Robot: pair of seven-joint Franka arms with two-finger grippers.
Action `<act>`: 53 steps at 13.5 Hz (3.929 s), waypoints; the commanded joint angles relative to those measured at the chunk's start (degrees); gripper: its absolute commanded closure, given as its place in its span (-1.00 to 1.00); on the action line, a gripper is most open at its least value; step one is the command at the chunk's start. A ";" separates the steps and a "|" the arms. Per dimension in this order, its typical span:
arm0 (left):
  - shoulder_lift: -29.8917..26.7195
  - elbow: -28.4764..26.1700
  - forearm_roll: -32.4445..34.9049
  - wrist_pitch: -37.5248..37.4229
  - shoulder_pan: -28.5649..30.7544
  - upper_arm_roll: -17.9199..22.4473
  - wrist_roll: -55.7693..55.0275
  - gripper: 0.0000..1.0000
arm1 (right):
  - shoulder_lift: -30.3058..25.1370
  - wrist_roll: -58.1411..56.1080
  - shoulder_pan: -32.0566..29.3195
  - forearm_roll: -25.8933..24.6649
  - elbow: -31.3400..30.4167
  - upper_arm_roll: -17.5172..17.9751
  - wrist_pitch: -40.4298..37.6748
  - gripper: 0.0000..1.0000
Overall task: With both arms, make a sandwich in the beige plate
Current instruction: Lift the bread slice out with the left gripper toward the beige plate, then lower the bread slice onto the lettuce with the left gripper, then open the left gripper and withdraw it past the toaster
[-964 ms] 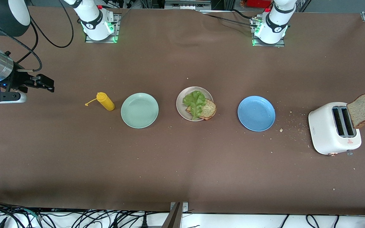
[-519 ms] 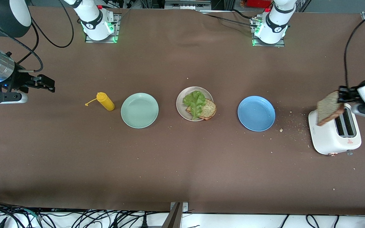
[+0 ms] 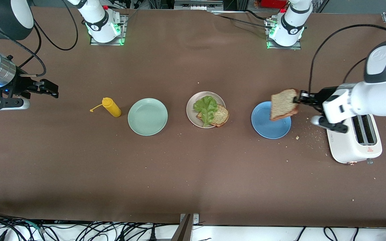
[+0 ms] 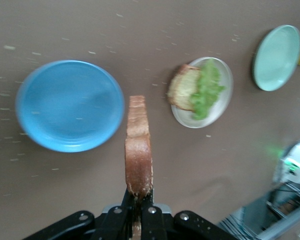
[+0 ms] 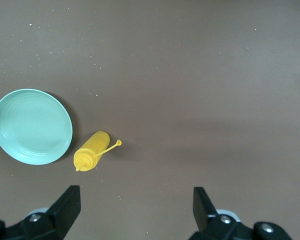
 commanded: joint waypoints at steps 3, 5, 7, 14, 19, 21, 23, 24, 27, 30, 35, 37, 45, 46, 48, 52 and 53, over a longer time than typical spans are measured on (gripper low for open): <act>11.48 1.88 -12.42 -0.70 -2.16 0.00 -0.53 1.00 | -0.32 0.80 0.21 0.66 -0.83 -0.01 0.74 -1.00; 15.53 1.96 -16.13 1.22 -3.56 0.00 0.95 1.00 | -0.32 0.80 0.21 0.66 -0.83 -0.01 0.74 -1.00; 17.99 1.09 -20.15 6.22 -5.32 0.00 5.34 1.00 | -0.32 0.80 0.21 0.66 -0.83 -0.01 0.91 -1.00; 23.19 -7.60 -31.68 21.07 -8.40 0.09 21.50 1.00 | -0.32 0.80 0.21 0.66 -0.83 -0.01 0.91 -1.00; 25.12 -12.27 -39.08 23.20 -8.58 1.05 36.28 1.00 | -0.32 0.80 0.74 0.66 -0.83 -0.01 0.91 -1.00; 25.83 -12.97 -39.08 23.29 -8.58 1.14 38.22 1.00 | -0.32 0.80 0.74 0.57 -0.83 -0.01 0.91 -1.00; 26.70 -13.67 -38.99 24.34 -8.58 1.93 41.99 1.00 | -0.32 0.71 0.74 0.57 -0.83 -0.01 0.82 -1.00; 27.67 -13.77 -38.99 25.57 -8.66 2.02 43.84 1.00 | -0.23 0.71 0.74 0.48 -0.83 -0.01 0.82 -1.00; 28.64 -13.68 -38.55 26.10 -9.19 2.98 45.00 0.60 | -0.23 0.71 0.74 0.48 -0.83 -0.01 0.82 -1.00; 28.12 -12.89 -37.76 27.94 -11.56 5.45 46.75 -1.00 | -0.23 0.71 0.74 0.48 -0.83 -0.01 0.82 -1.00; 23.03 -12.54 -31.56 30.41 -12.62 5.80 37.48 -1.00 | -0.23 0.71 0.74 0.48 -0.83 -0.01 0.82 -1.00; 20.48 -11.57 -23.82 29.89 -12.71 5.19 27.82 -1.00 | -0.23 0.71 0.74 0.48 -0.83 -0.01 0.82 -1.00; 4.49 -11.39 2.89 25.50 -12.62 5.62 2.04 -1.00 | -0.14 0.71 0.74 0.48 -0.83 -0.01 0.82 -1.00; 2.56 -11.31 6.59 23.58 -12.01 5.97 0.19 -1.00 | -0.14 0.71 0.74 0.48 -0.83 -0.01 0.82 -1.00; -2.53 -11.31 13.01 20.23 -9.29 5.97 -2.62 -1.00 | -0.06 0.71 0.74 0.48 -0.83 -0.01 0.91 -1.00; -11.94 -9.74 22.69 16.28 -6.12 5.97 -2.99 -1.00 | 0.03 0.71 0.74 0.48 -0.83 -0.01 0.82 -1.00; -12.14 -5.55 24.19 10.52 -6.20 5.80 -2.90 -1.00 | 0.03 0.71 0.74 0.48 -0.83 -0.01 0.82 -1.00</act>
